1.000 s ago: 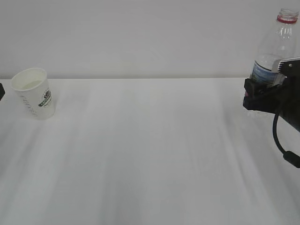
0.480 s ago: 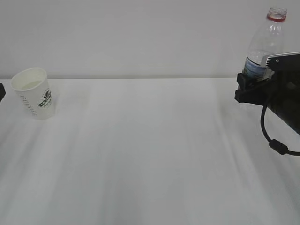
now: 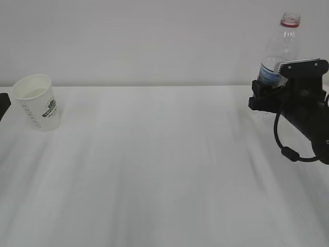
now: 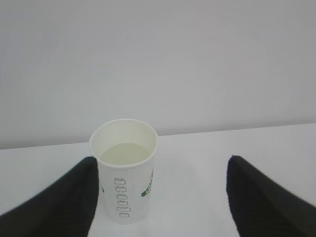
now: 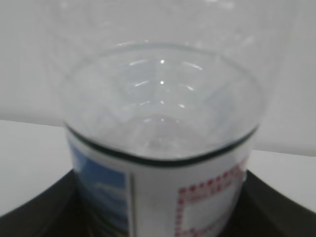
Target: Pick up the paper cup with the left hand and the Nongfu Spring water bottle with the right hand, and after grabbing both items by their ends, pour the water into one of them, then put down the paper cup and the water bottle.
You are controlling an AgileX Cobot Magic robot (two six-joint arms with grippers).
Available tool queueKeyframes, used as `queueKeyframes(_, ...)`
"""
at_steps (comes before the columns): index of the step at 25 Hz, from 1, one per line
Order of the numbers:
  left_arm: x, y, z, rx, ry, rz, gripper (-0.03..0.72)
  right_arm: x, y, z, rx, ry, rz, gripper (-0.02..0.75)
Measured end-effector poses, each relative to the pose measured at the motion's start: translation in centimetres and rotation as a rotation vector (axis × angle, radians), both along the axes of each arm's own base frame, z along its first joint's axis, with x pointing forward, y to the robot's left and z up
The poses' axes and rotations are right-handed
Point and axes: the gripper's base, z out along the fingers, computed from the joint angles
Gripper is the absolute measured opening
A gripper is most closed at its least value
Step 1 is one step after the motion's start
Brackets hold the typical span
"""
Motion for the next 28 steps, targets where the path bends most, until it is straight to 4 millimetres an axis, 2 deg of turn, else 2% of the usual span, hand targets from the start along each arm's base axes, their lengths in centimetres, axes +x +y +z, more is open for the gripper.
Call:
queueKeyframes(13, 0.0, 0.0, 0.0, 0.002, 0.000, -0.003, 0.587, 1.9, 0.2, -2.3, -0.003, 0.019, 0.002, 0.505)
queueKeyframes(28, 0.0, 0.0, 0.0, 0.002, 0.000, -0.004, 0.585, 2.9, 0.4, -1.5, 0.002, -0.027, 0.002, 0.505)
